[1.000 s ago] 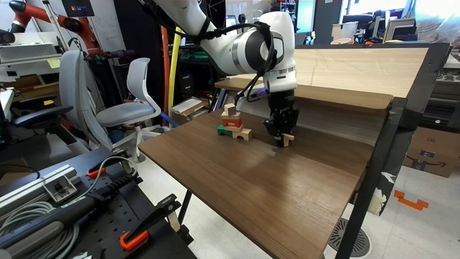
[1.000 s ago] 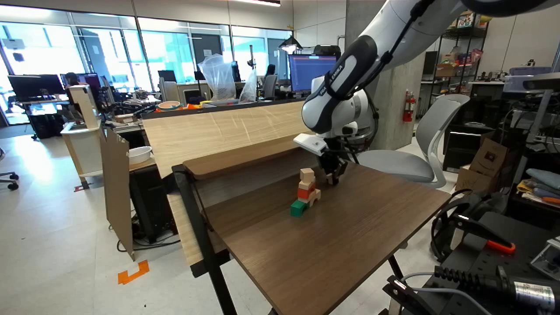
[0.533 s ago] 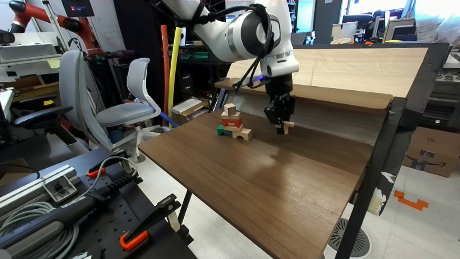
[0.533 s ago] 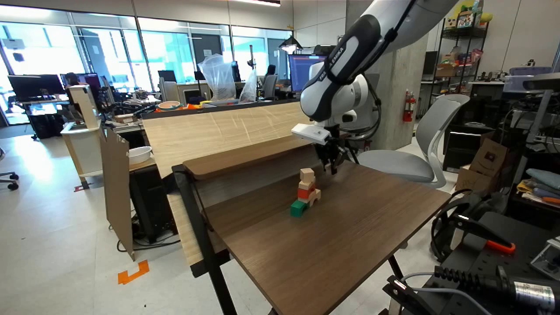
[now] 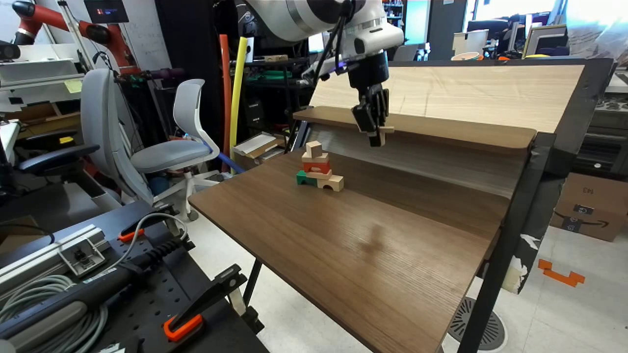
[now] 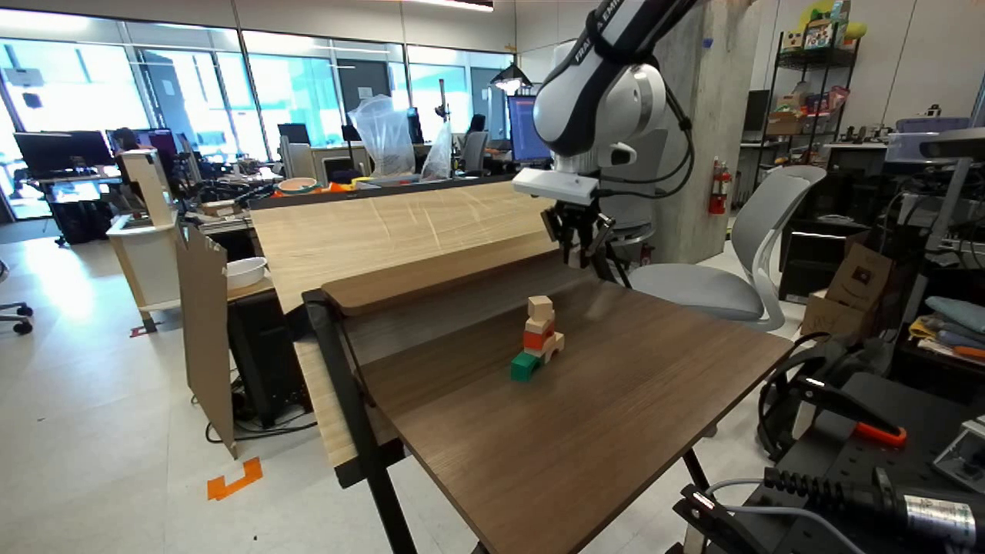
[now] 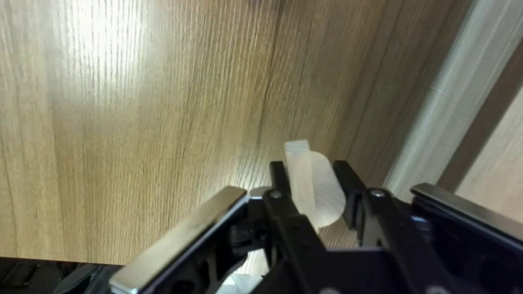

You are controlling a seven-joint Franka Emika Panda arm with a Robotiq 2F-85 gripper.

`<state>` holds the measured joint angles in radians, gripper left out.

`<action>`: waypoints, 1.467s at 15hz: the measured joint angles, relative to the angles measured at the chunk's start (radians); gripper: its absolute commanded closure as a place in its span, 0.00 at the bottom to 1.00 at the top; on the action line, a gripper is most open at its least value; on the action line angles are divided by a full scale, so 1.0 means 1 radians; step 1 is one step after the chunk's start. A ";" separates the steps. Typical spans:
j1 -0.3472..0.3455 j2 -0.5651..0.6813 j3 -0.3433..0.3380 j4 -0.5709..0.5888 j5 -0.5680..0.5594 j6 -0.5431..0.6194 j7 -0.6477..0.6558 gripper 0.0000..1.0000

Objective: Place the last building block on top of the block tower

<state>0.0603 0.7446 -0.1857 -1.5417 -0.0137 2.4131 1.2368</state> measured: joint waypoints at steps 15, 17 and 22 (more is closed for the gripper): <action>0.035 -0.309 0.119 -0.364 0.037 0.020 -0.115 0.92; 0.035 -0.309 0.123 -0.380 0.048 0.023 -0.123 0.92; 0.035 -0.308 0.128 -0.406 0.054 0.048 -0.134 0.92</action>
<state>0.0953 0.4371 -0.0577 -1.9477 0.0403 2.4612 1.1030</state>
